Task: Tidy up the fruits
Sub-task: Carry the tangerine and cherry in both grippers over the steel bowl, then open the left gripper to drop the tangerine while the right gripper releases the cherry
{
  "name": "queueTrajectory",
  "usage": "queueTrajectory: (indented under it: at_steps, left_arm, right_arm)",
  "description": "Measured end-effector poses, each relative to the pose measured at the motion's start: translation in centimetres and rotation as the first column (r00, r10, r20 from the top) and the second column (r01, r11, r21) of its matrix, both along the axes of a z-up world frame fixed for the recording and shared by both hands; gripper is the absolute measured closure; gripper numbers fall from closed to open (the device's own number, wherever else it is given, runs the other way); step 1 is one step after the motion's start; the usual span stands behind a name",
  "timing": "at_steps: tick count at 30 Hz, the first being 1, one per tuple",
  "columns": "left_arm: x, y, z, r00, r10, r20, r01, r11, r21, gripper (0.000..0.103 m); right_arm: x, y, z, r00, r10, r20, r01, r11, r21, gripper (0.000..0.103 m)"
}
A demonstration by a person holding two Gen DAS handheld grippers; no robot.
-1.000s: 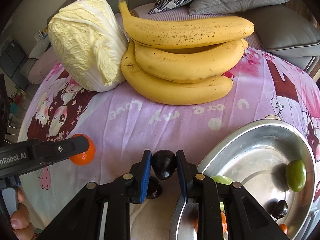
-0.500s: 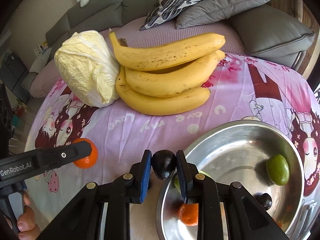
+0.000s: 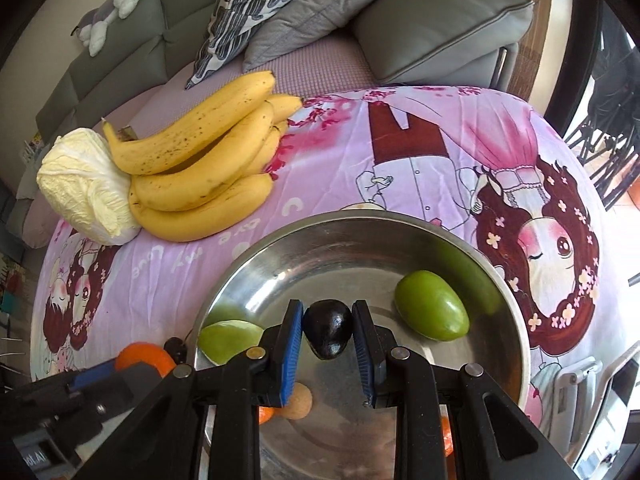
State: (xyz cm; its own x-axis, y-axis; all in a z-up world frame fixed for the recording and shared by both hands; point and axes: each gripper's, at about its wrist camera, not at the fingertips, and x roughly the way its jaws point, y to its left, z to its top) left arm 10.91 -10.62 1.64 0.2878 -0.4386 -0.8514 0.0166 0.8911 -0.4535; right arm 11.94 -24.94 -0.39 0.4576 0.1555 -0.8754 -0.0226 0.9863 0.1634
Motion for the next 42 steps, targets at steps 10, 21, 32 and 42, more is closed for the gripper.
queueTrajectory:
  at_steps: [10, 21, 32, 42]
  left_arm:
    - [-1.2, -4.5, -1.8, 0.991, -0.118, -0.056, 0.12, 0.993, 0.021, 0.063]
    - [-1.0, -3.7, -1.9, 0.994, -0.09, -0.063, 0.092, 0.995, 0.027, 0.063]
    - [0.1, 0.5, -1.4, 0.999, 0.04, -0.034, -0.036, 0.995, 0.094, 0.063]
    - [1.0, 5.2, -2.4, 0.979, 0.2, -0.028, -0.189, 0.957, 0.218, 0.035]
  right_arm:
    - [-0.2, -1.5, -1.1, 0.999, -0.012, -0.043, 0.012, 1.0, 0.001, 0.076]
    - [0.0, -1.1, -2.3, 0.996, -0.008, -0.094, 0.007, 1.0, -0.016, 0.076]
    - [0.0, -0.6, -2.1, 0.997, 0.008, -0.078, -0.009, 1.0, -0.023, 0.056]
    - [-0.3, 0.6, -2.0, 0.996, 0.041, -0.082, -0.044, 0.998, -0.04, 0.025]
